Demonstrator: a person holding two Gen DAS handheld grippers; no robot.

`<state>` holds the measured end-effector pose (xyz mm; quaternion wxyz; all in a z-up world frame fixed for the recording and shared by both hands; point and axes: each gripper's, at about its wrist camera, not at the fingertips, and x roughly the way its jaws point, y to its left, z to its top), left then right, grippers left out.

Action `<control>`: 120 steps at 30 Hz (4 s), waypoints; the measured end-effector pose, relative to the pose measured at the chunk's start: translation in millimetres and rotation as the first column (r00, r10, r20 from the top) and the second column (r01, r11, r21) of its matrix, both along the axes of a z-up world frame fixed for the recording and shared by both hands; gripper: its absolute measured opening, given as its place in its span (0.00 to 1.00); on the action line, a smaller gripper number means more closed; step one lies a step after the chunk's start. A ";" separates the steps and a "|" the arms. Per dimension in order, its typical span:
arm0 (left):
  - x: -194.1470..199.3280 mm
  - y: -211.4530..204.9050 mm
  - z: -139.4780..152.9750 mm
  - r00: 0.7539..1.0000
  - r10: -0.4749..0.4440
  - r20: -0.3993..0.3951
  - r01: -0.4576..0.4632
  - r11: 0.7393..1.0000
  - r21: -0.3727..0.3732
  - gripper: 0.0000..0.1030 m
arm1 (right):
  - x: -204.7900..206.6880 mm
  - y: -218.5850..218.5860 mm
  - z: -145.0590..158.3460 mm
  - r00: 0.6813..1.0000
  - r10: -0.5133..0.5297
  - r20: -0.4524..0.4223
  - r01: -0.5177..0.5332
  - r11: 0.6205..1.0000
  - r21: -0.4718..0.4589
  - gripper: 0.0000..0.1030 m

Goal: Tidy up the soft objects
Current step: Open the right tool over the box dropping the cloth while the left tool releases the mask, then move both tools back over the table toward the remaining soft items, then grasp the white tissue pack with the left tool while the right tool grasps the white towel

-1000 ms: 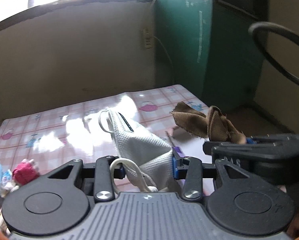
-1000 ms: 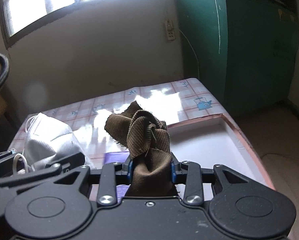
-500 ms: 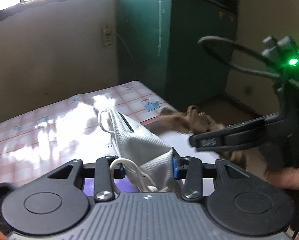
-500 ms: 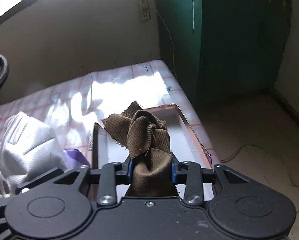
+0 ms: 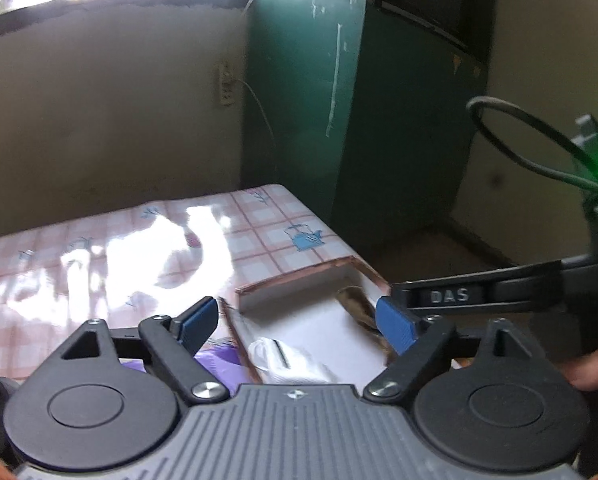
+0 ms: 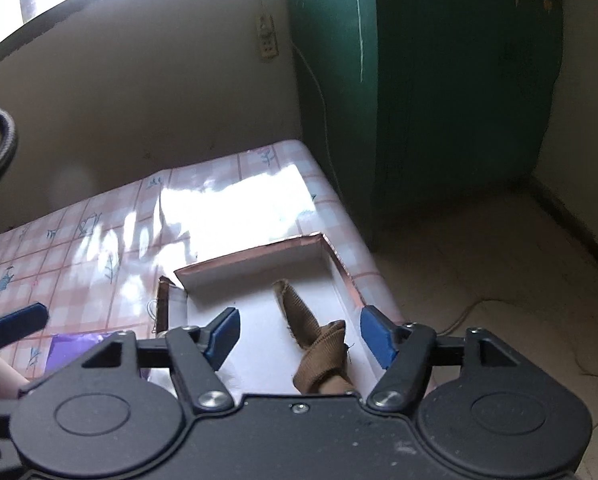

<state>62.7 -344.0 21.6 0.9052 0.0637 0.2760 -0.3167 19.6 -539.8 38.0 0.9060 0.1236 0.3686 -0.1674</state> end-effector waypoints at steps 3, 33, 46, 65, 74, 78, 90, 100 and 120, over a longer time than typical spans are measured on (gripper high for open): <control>-5.9 9.1 8.4 0.999 0.048 -0.002 -0.048 0.998 0.029 0.90 | -9.3 10.4 7.1 0.999 -0.028 0.021 0.028 0.999 -0.016 0.77; -15.7 189.8 31.8 0.919 0.391 -0.058 -0.386 0.919 0.077 0.91 | -10.7 221.2 32.3 0.963 0.262 0.063 -0.257 0.964 -0.074 0.77; -20.4 291.1 23.8 0.851 0.517 -0.091 -0.515 0.856 0.046 0.91 | 5.7 325.7 17.7 0.900 0.431 0.058 -0.429 0.902 -0.050 0.77; 35.3 380.1 -49.9 0.810 0.553 -0.193 -0.539 0.833 0.122 0.91 | 0.1 392.6 -26.1 0.786 0.616 0.040 -0.618 0.786 0.037 0.77; 81.1 378.3 -84.7 0.821 0.496 -0.283 -0.476 0.868 0.142 0.85 | 1.0 394.8 -36.0 0.751 0.658 0.051 -0.660 0.748 0.070 0.77; 73.6 383.7 -84.1 0.827 0.488 -0.281 -0.471 0.873 0.130 0.54 | 6.0 405.4 -43.9 0.731 0.682 0.025 -0.682 0.729 0.065 0.77; -8.9 437.4 -54.2 0.729 0.647 -0.224 -0.640 0.760 0.113 0.52 | 39.3 472.4 -82.5 0.589 0.805 -0.075 -0.808 0.589 -0.021 0.77; -22.1 436.4 -51.9 0.683 0.692 -0.232 -0.698 0.713 0.071 0.51 | 44.6 468.1 -80.1 0.655 0.755 -0.038 -0.756 0.655 -0.024 0.41; -29.5 370.6 -4.4 0.739 0.663 -0.120 -0.662 0.747 0.060 0.51 | 3.4 403.9 -2.1 0.863 0.493 0.112 -0.498 0.867 0.019 0.41</control>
